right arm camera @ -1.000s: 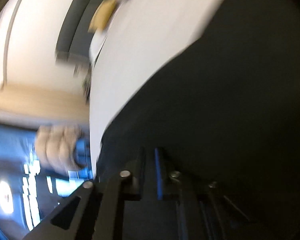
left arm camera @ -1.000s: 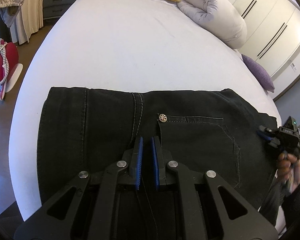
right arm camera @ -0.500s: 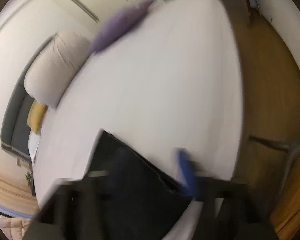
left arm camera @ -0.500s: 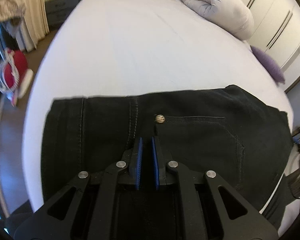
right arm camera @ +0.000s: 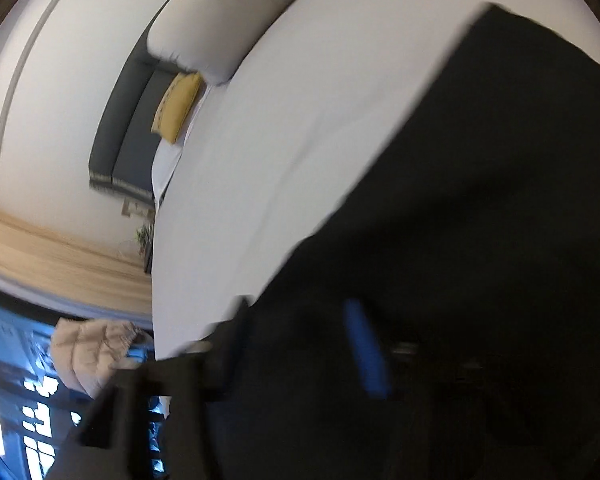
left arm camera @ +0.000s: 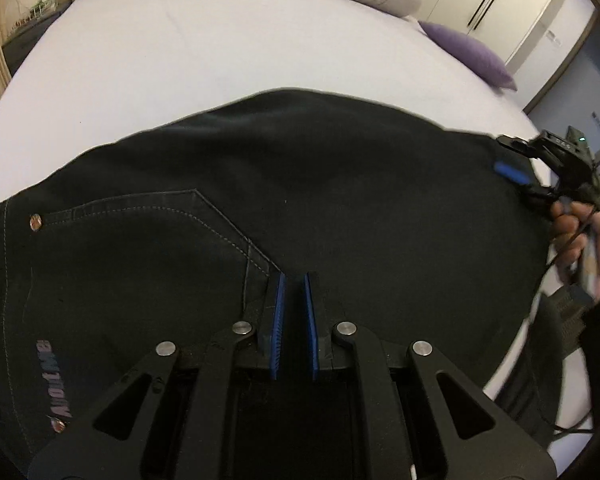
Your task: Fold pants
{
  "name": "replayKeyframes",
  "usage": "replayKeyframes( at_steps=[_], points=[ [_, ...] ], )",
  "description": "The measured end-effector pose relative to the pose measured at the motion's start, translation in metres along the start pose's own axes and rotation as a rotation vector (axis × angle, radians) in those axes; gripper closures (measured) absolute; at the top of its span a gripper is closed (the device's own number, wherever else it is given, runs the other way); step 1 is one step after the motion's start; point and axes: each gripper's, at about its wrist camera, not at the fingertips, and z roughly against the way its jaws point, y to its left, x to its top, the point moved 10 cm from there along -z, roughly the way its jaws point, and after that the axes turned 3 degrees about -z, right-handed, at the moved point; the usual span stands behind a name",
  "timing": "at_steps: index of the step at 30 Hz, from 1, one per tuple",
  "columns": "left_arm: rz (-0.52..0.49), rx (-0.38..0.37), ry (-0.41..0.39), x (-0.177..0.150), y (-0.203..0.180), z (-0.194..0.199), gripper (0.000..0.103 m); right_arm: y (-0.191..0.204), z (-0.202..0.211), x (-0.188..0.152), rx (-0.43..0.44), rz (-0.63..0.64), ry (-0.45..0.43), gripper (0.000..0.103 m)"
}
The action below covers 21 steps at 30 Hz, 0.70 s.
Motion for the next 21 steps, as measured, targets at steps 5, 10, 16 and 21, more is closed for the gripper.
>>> replayKeyframes(
  at_steps=[5, 10, 16, 21],
  points=[
    [0.114, -0.108, 0.004, 0.002, 0.008, -0.008, 0.094, -0.066, 0.100, 0.046, -0.248, 0.001, -0.250, 0.062],
    [0.107, -0.089, -0.001, 0.005, 0.003, -0.017, 0.094, -0.056, 0.178, 0.031, -0.311, -0.009, -0.433, 0.026],
    [0.104, -0.091, 0.004, -0.002, -0.004, -0.023, 0.094, -0.098, 0.182, 0.022, -0.308, -0.173, -0.458, 0.030],
    [0.104, -0.085, 0.001, -0.006, 0.002, -0.013, 0.094, -0.104, 0.163, 0.008, -0.248, -0.288, -0.407, 0.039]
  ],
)
